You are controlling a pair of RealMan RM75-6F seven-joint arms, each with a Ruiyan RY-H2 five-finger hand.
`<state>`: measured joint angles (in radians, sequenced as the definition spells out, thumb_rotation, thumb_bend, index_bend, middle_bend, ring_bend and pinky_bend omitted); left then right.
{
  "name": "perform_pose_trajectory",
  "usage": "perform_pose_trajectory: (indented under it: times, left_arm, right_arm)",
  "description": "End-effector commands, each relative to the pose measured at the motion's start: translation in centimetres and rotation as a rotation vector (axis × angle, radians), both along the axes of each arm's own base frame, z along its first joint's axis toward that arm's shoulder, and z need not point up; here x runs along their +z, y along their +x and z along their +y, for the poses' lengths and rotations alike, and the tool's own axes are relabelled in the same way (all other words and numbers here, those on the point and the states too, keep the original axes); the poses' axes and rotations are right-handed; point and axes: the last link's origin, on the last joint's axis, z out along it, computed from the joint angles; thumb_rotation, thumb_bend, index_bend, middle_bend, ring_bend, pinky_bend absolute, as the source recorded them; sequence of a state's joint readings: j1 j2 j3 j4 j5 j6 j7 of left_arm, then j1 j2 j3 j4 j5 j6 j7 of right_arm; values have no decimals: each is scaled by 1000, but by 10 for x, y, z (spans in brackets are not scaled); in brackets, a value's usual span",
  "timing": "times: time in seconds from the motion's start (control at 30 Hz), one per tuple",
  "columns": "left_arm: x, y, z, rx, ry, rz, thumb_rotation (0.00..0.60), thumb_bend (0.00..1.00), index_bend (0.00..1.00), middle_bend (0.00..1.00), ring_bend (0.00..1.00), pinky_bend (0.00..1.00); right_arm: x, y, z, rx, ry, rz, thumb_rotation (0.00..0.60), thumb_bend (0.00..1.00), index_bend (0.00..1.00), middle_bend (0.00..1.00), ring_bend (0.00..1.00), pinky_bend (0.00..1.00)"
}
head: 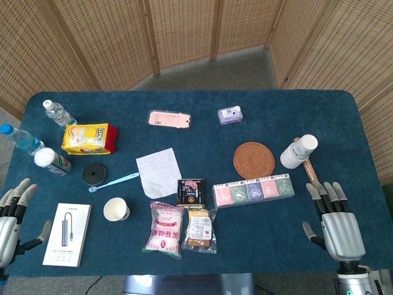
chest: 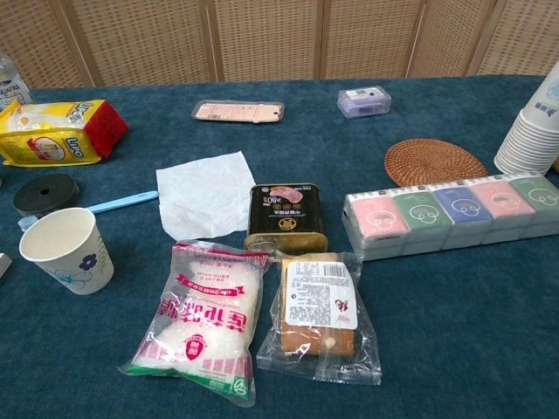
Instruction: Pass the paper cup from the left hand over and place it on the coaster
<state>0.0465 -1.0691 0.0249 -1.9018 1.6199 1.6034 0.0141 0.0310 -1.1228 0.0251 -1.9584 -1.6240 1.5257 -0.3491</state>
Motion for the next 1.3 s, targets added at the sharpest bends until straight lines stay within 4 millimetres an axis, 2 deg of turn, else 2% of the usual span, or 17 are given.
perform_pose_trajectory:
  times: [0.03,0.37,0.53,0.73,0.97,1.3]
  left_arm:
    - [-1,0,0,5,-9,2,476,459,0,0,0,0]
    - [0,1,3,-19,-40,8,469,458,0,0,0,0]
    - [0,-1,2,13,-156,81,466,459,0,0,0,0]
    - [-7,0,11,40,-269,184,469,459,0,0,0,0]
    - [-38,5,31,20,-365,213,470,460,0,0,0,0]
    - [-82,24,55,-69,-449,227,468,458,0,0,0,0]
  right_arm:
    - [0,-1,0,0,0,-9,600,362,0,0,0,0]
    - [1,-4,2,-1,-5,-28,600,360,0,0,0,0]
    - [1,-5,1,-8,2,-42,600,361,0,0,0,0]
    - [0,-5,-1,-5,5,-48,600,361,0,0,0,0]
    - [1,-8,0,-16,21,-77,600,362,0,0,0,0]
    - [7,-14,2,-31,14,-106,600,361,0,0,0,0]
